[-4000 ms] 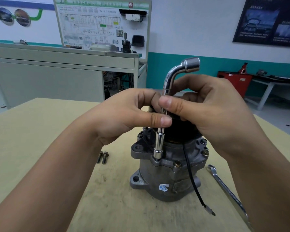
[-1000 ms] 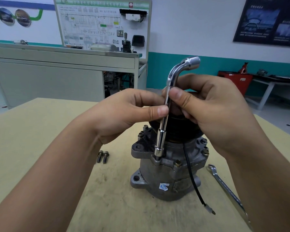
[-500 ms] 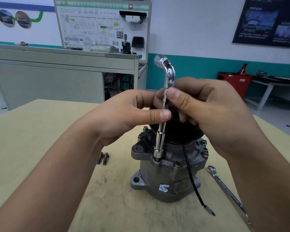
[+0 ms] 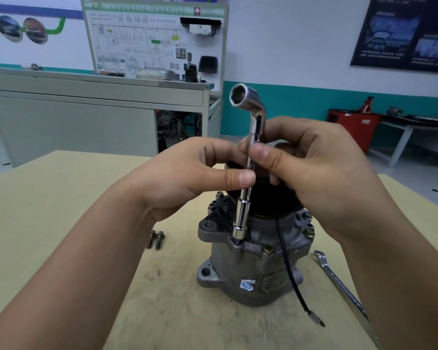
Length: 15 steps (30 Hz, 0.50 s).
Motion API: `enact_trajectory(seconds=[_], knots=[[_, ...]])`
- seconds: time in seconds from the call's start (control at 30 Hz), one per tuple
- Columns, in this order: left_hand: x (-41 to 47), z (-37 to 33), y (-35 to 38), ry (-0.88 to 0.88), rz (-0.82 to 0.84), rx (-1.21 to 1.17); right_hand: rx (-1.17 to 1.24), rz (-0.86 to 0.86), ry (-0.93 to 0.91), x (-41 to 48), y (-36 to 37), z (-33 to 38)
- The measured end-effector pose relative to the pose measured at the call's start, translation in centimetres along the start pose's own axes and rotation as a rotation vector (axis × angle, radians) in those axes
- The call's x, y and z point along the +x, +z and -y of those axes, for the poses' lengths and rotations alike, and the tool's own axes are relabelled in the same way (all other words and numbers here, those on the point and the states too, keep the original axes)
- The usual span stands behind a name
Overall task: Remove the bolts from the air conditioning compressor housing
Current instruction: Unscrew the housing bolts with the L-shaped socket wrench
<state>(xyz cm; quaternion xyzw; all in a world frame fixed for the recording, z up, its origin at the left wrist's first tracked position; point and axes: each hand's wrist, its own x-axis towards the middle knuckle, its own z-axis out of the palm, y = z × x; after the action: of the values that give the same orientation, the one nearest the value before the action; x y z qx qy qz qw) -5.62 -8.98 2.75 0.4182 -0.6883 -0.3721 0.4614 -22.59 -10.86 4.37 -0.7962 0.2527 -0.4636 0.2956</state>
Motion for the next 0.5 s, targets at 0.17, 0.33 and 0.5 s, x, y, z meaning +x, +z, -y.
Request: enact_trajectory(seconds=[0.17,0.33,0.5], knots=[[-0.06,0.14,-0.21,0.000,0.003,-0.005,-0.002,0.027,-0.013,0.02,-0.07,-0.03],[0.05,0.06,-0.07,-0.001,0.038,0.013,0.014,0.050,-0.021,0.06,-0.11,-0.29],[0.11,-0.16,0.08,-0.011,0.012,0.023,0.087,0.023,0.039,0.01,0.01,-0.02]])
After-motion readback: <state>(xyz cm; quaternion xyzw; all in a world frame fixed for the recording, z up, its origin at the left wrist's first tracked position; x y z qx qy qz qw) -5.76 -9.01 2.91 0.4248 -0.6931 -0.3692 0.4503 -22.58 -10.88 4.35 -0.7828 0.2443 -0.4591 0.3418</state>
